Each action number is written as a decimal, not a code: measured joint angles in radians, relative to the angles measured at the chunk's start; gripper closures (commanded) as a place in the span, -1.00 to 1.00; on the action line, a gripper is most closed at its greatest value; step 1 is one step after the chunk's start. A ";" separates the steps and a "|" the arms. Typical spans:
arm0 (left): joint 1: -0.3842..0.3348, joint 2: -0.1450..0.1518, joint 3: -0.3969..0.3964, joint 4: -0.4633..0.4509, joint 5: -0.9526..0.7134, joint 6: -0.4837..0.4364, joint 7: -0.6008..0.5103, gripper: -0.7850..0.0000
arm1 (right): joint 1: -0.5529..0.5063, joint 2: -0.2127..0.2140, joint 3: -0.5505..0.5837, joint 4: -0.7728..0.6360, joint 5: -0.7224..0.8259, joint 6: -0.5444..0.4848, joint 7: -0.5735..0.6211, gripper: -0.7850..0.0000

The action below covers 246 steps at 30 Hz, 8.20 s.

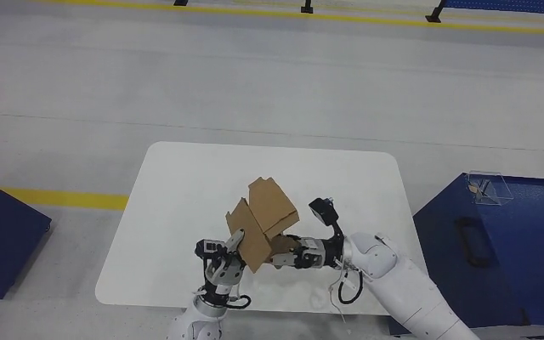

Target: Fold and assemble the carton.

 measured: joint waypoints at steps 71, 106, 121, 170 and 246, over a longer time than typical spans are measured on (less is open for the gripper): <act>-0.241 0.092 -0.153 0.205 0.083 1.070 -0.675 -1.00 | -0.129 0.065 0.154 -0.144 0.373 0.624 0.548 1.00; -0.004 0.188 -0.410 -0.218 0.730 0.693 -0.518 -1.00 | -0.175 0.103 0.297 -0.243 0.294 0.772 0.608 1.00; 0.000 0.207 -0.429 -0.317 0.911 0.614 -0.536 -1.00 | -0.196 0.107 0.303 -0.276 0.273 0.804 0.600 1.00; -0.110 0.241 -0.188 -0.436 1.259 0.887 -0.541 1.00 | -0.203 0.104 0.248 -0.307 0.203 0.772 0.559 1.00; -0.244 0.180 -0.146 -0.083 0.283 1.025 -0.412 1.00 | -0.189 0.072 0.240 -0.242 -0.022 0.768 0.149 -1.00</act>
